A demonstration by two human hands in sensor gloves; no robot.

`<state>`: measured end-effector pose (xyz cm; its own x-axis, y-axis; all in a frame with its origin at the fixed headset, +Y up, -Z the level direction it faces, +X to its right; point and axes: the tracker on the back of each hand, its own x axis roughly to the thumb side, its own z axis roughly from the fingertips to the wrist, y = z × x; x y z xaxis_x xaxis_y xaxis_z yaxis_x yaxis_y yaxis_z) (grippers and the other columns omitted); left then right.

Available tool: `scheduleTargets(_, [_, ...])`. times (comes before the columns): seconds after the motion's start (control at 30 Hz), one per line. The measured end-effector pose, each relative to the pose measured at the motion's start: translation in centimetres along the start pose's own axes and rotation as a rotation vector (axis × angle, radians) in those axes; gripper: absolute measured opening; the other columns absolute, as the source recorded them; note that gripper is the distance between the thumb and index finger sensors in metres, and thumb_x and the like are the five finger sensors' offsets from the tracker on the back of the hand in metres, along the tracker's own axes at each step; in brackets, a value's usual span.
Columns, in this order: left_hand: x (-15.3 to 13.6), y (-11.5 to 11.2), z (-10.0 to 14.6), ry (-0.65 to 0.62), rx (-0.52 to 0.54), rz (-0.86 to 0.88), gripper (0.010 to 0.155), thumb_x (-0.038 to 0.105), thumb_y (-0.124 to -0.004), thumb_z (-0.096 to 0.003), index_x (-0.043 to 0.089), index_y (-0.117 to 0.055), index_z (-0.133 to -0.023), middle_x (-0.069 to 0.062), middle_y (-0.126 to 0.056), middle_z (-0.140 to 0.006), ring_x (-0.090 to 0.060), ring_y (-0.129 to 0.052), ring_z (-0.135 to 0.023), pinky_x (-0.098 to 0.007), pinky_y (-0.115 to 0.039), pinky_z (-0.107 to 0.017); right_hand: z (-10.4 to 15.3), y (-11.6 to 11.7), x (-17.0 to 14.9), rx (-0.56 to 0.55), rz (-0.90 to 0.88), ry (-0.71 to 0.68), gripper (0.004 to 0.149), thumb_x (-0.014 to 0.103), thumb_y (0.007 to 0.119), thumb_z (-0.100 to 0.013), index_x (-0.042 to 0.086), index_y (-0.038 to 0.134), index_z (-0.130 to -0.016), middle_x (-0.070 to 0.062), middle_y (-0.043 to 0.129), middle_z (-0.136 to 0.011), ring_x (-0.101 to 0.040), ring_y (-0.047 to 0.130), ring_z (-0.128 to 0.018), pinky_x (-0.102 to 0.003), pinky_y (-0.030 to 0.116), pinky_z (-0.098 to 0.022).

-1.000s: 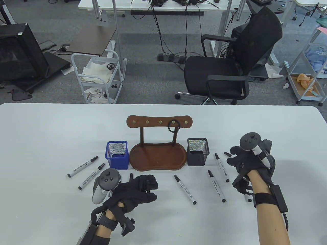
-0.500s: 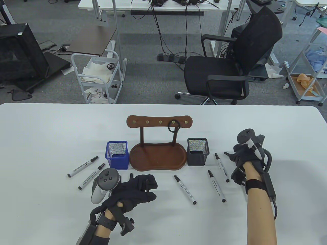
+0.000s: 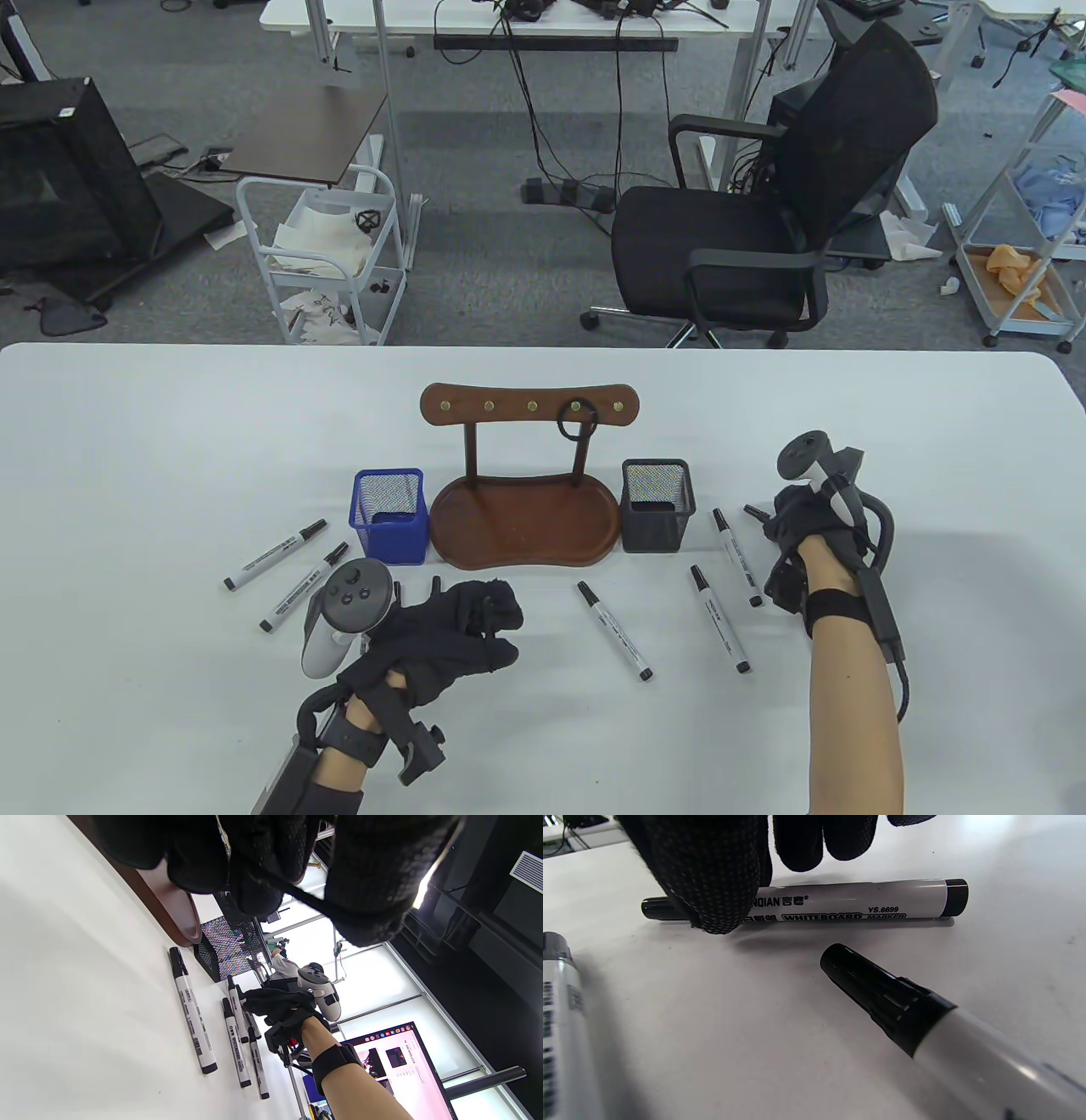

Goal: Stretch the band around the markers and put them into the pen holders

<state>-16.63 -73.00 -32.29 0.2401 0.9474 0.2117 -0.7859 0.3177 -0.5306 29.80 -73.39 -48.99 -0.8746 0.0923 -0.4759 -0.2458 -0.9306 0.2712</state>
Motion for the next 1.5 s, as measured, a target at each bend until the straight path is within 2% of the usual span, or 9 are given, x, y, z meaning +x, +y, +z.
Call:
scheduleTargets(0.27, [0.1, -0.1, 0.0, -0.001, -0.003, 0.000, 0.076, 0.040, -0.095, -0.0491, 0.006, -0.060, -0.107, -0.016, -0.082, -0.105, -0.043, -0.073, -0.097, -0.065, -0.062, -0.071, -0.1, 0.5, 0.3, -0.031, 0.017, 0.005, 0.045, 0.031, 0.093, -0.045, 0.027, 0.080, -0.089, -0.003, 0.061, -0.114, -0.035, 0.055, -0.105, -0.061, 0.045, -0.079])
scheduleTargets(0.5, [0.1, -0.1, 0.0, 0.006, 0.001, -0.012, 0.075, 0.039, -0.095, -0.0493, 0.006, -0.060, -0.107, -0.016, -0.082, -0.105, -0.043, -0.073, -0.097, -0.065, -0.062, -0.071, -0.1, 0.6, 0.3, -0.008, 0.006, -0.005, 0.046, 0.032, 0.090, -0.047, 0.026, 0.077, -0.091, -0.005, 0.054, -0.116, -0.037, 0.050, -0.106, -0.063, 0.040, -0.079])
scheduleTargets(0.73, [0.1, -0.1, 0.0, 0.011, -0.006, -0.008, 0.075, 0.039, -0.095, -0.0494, 0.006, -0.059, -0.107, -0.016, -0.082, -0.106, -0.044, -0.072, -0.098, -0.065, -0.062, -0.071, 0.5, -0.6, 0.2, 0.007, -0.036, -0.028, 0.048, 0.031, 0.087, -0.049, 0.021, 0.073, -0.094, -0.009, 0.057, -0.115, -0.042, 0.046, -0.106, -0.067, 0.035, -0.078])
scheduleTargets(0.93, [0.2, -0.1, 0.0, 0.008, -0.001, -0.004, 0.075, 0.039, -0.095, -0.0495, 0.006, -0.059, -0.107, -0.016, -0.082, -0.106, -0.044, -0.072, -0.098, -0.065, -0.061, -0.071, 1.7, -2.0, -0.6, 0.065, -0.101, -0.018, 0.049, 0.030, 0.084, -0.051, 0.021, 0.069, -0.096, -0.018, 0.063, -0.113, -0.053, 0.059, -0.102, -0.076, 0.048, -0.071])
scheduleTargets(1.1, [0.2, -0.2, 0.0, 0.006, -0.003, -0.002, 0.075, 0.039, -0.095, -0.0494, 0.006, -0.059, -0.107, -0.016, -0.082, -0.106, -0.044, -0.072, -0.098, -0.065, -0.061, -0.071, 3.2, -3.1, -1.4, 0.082, -0.134, -0.024, 0.049, 0.029, 0.083, -0.052, 0.021, 0.066, -0.097, -0.018, 0.071, -0.111, -0.054, 0.067, -0.099, -0.074, 0.053, -0.069])
scheduleTargets(1.27, [0.2, -0.2, 0.0, 0.007, -0.003, -0.003, 0.075, 0.039, -0.095, -0.0496, 0.006, -0.059, -0.107, -0.016, -0.082, -0.106, -0.044, -0.072, -0.098, -0.065, -0.061, -0.071, 4.5, -4.1, -2.4, 0.120, -0.178, -0.040, 0.049, 0.028, 0.082, -0.052, 0.021, 0.064, -0.098, -0.015, 0.084, -0.102, -0.049, 0.080, -0.094, -0.070, 0.062, -0.067])
scheduleTargets(1.5, [0.3, -0.3, 0.0, 0.002, -0.006, -0.011, 0.075, 0.038, -0.094, -0.0497, 0.006, -0.059, -0.107, -0.016, -0.081, -0.106, -0.044, -0.072, -0.098, -0.065, -0.061, -0.071, 6.3, -4.0, -3.1, 0.239, -0.240, -0.043, 0.049, 0.028, 0.079, -0.054, 0.019, 0.060, -0.098, -0.012, 0.084, -0.098, -0.045, 0.084, -0.088, -0.067, 0.068, -0.064])
